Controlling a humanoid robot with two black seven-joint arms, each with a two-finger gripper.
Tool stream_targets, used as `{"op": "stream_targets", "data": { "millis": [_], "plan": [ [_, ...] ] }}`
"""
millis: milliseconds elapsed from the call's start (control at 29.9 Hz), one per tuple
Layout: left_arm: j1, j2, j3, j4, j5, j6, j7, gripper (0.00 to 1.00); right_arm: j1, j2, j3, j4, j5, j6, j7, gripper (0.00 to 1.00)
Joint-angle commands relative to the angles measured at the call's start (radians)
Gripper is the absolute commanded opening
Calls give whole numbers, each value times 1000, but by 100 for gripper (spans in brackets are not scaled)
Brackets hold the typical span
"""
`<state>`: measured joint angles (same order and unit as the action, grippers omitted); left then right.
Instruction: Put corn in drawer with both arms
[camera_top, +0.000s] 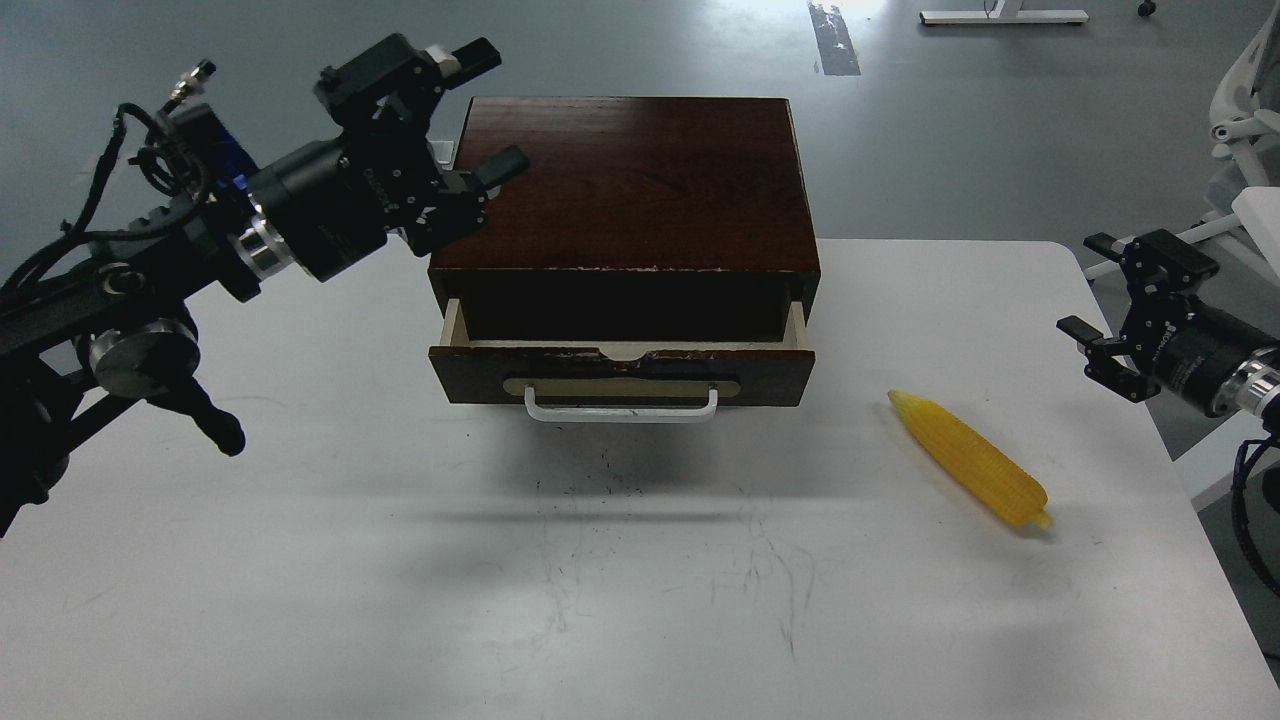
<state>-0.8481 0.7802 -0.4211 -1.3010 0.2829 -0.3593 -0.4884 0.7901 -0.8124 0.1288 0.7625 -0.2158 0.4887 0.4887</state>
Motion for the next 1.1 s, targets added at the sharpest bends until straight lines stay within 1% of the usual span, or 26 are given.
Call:
{"op": "stream_targets", "data": {
  "millis": [0,33,67,100,134,201,234,301,401,468,535,736,903,1070],
  "plan": [
    [98,-4,-88,130,-152,-62,0,99,61,-30,0,23,-153,0,0,100],
    [110,-4,-94,152,-172,-91,0,99,75,-36,0,31,-181,0,0,100],
    [128,-4,-102,198,-206,-129,16,99,105,-51,-1,46,-250,0,0,100],
    [141,-7,-105,239,-223,-129,28,99,139,-63,-2,64,-337,0,0,100],
    [141,-7,-105,239,-223,-129,28,99,140,-64,-2,64,-338,0,0,100],
    [159,-10,-105,281,-225,-129,31,99,198,-83,-2,128,-558,0,0,100],
    [164,-12,-107,284,-225,-129,33,99,210,-88,-2,147,-614,0,0,100],
    [175,-21,-107,285,-225,-129,31,99,250,-94,-3,211,-817,0,0,100],
    [179,-25,-108,285,-223,-129,31,99,261,-94,-11,244,-947,0,0,100],
    [179,-29,-108,285,-223,-129,30,99,264,-88,-24,267,-1107,0,0,100],
    [181,-30,-108,285,-223,-129,30,99,265,-77,-46,265,-1215,0,0,100],
    [182,-39,-108,285,-222,-129,28,99,268,-44,-168,264,-1346,0,0,100],
    [185,-41,-110,285,-218,-129,28,99,278,-2,-247,250,-1390,0,0,100],
    [185,-41,-110,285,-218,-129,28,99,281,47,-296,196,-1398,0,0,100]
  ]
}}
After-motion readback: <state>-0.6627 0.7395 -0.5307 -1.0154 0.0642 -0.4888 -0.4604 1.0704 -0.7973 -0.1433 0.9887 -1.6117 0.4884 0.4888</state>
